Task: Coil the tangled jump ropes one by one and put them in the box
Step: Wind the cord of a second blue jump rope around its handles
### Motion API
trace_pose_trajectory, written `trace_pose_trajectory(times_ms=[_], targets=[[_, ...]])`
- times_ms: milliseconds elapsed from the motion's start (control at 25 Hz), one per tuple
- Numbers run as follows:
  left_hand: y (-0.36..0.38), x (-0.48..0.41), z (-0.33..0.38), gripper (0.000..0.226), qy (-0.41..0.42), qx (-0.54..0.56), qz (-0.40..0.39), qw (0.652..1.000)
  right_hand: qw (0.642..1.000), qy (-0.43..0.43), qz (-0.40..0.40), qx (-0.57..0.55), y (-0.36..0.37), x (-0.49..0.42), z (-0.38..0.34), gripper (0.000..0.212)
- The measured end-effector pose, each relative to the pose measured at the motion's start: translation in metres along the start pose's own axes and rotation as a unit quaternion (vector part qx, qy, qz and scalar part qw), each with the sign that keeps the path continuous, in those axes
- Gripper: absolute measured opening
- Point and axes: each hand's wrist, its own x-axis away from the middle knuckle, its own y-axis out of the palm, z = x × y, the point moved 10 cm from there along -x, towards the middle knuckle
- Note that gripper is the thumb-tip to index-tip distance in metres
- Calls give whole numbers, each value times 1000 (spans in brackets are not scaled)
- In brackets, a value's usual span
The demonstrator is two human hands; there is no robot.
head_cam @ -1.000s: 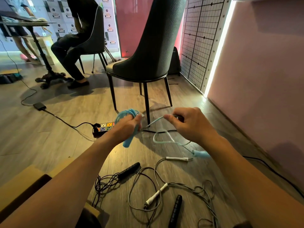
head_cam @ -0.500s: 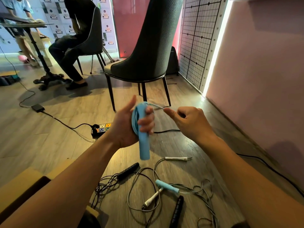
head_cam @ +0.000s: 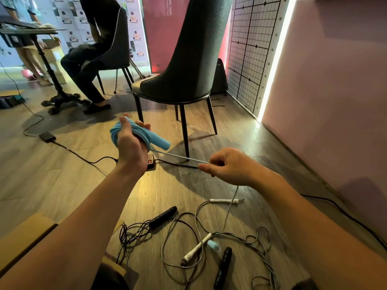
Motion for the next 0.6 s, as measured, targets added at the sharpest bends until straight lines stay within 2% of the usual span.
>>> trace_pose_trajectory(times_ms=[40,80,120,200,280,360,480,600], targets=[[1,1,5,22,38,-101,-20,994,1000,-19,0,4,0,0,-7,36],[7,3,5,23,72,-216,-52,972,999,-44,10,8,-2,0,-15,34],[17,9,0,26,91,-323,-95,937,997,-72,34,12,-7,0,-24,34],[34,24,-26,29,51,-457,-196,866,986,-126,109,29,-25,3,-39,30],[44,46,-57,34,-45,-488,-294,821,967,-153,191,66,-43,10,-45,22],[50,67,-76,44,-117,-485,-353,791,952,-150,251,94,-56,17,-42,20],[63,87,-87,45,-180,-463,-393,774,938,-137,300,108,-64,24,-34,23],[72,108,-97,64,-261,-409,-435,758,933,-122,320,114,-69,26,-30,27]])
